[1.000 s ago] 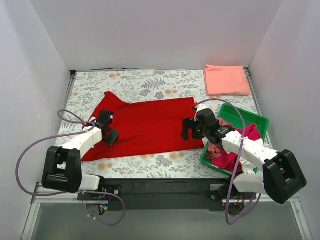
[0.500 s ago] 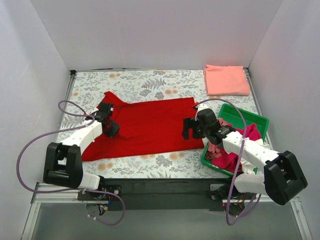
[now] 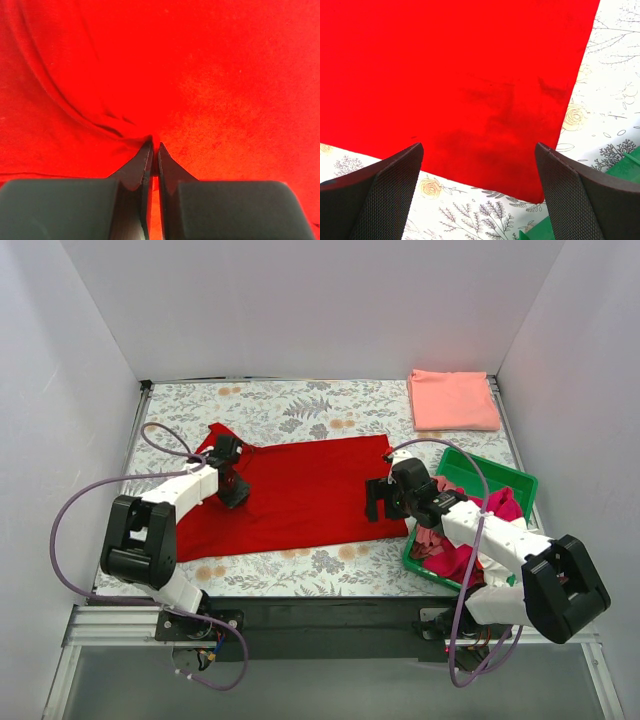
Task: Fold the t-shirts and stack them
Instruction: Fold the tshirt
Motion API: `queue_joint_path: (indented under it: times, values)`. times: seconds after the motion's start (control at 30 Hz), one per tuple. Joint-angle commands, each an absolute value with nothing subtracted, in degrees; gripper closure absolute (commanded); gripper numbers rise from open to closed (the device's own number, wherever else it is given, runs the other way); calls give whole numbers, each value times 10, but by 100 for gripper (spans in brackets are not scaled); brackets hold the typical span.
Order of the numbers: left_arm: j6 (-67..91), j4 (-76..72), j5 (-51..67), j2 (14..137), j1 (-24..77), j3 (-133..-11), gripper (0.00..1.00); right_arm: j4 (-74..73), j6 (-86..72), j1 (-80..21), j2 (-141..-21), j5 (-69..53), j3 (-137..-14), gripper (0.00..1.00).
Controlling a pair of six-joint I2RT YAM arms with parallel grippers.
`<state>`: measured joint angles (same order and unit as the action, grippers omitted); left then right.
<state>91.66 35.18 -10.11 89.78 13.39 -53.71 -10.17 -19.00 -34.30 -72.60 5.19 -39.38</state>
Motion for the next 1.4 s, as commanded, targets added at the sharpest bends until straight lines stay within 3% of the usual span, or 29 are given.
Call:
queue_joint_path:
  times: [0.0, 0.73, 0.97, 1.1, 1.17, 1.27, 1.37]
  values:
    - [896, 360, -115, 917, 151, -560, 100, -98, -178, -345, -729, 51, -411, 2]
    - [913, 380, -172, 963, 181, -626, 95, -100, -167, -345, -756, 49, -422, 2]
    - [901, 379, -164, 972, 181, -638, 64, -107, -167, -345, -754, 57, -425, 2]
    - [893, 368, -163, 962, 181, -642, 52, -112, -168, -345, -755, 60, -431, 2]
    - [891, 363, -169, 955, 181, -644, 32, -115, -168, -344, -753, 63, -432, 2]
    - [892, 361, -199, 950, 180, -662, 14, -118, -170, -345, -749, 70, -435, 2]
    - [887, 353, -214, 955, 165, -692, 12, -121, -173, -345, -743, 80, -439, 2]
